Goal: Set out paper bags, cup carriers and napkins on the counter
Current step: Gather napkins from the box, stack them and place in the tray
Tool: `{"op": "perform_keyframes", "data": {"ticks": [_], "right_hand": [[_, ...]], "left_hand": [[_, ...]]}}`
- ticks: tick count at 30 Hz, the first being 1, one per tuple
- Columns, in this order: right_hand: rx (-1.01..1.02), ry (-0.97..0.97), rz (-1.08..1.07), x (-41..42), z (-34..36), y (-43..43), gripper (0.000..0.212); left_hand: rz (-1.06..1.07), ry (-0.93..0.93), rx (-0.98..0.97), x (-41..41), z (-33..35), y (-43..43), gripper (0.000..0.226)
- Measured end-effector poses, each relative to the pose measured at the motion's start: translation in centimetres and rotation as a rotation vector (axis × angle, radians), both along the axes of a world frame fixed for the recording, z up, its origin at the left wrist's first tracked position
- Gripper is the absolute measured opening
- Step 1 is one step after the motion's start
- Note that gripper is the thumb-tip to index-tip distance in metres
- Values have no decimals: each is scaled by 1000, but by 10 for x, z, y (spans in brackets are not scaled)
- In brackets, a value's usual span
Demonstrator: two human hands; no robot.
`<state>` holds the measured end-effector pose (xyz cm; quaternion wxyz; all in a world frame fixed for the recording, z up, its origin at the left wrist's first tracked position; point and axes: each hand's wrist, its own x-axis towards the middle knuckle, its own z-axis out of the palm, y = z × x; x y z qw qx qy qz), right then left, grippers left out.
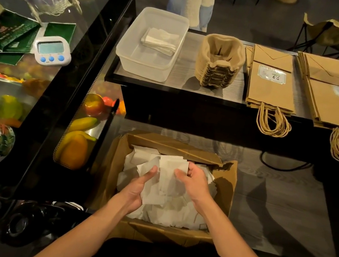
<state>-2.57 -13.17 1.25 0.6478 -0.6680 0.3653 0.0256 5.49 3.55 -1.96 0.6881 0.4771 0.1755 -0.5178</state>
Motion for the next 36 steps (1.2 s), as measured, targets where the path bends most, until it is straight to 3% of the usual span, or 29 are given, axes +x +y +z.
{"op": "perform_keyframes", "data": {"ticks": [3, 6, 8, 13, 16, 18, 24, 28, 30, 32, 36], "right_hand": [[30, 4, -26, 3, 0, -1, 18], [49, 28, -75, 4, -4, -6, 43], [99, 6, -124, 2, -5, -10, 39], [435, -14, -304, -3, -5, -20, 37], [691, -98, -329, -9, 4, -29, 33], [757, -113, -310, -12, 11, -33, 30], [478, 29, -175, -7, 2, -24, 32], [461, 119, -71, -8, 1, -26, 35], [365, 155, 18, -8, 3, -23, 31], [261, 151, 13, -8, 6, -21, 26], [239, 45, -117, -11, 8, -23, 25]], "left_hand": [[-11, -20, 27, -1, 8, -3, 50], [12, -31, 83, -1, 8, -4, 60], [17, -32, 104, 1, 6, -4, 61], [31, -28, 98, 1, 2, -5, 63], [36, -19, 95, 1, 4, -6, 61], [37, -16, 105, 1, 6, -6, 62], [28, -31, 129, 2, 12, -7, 68], [34, -120, 211, 2, 9, -8, 121], [36, -156, 205, 3, 0, -6, 130], [25, -150, 186, 3, 2, -5, 127], [72, -105, 189, 3, 11, -2, 93]]}}
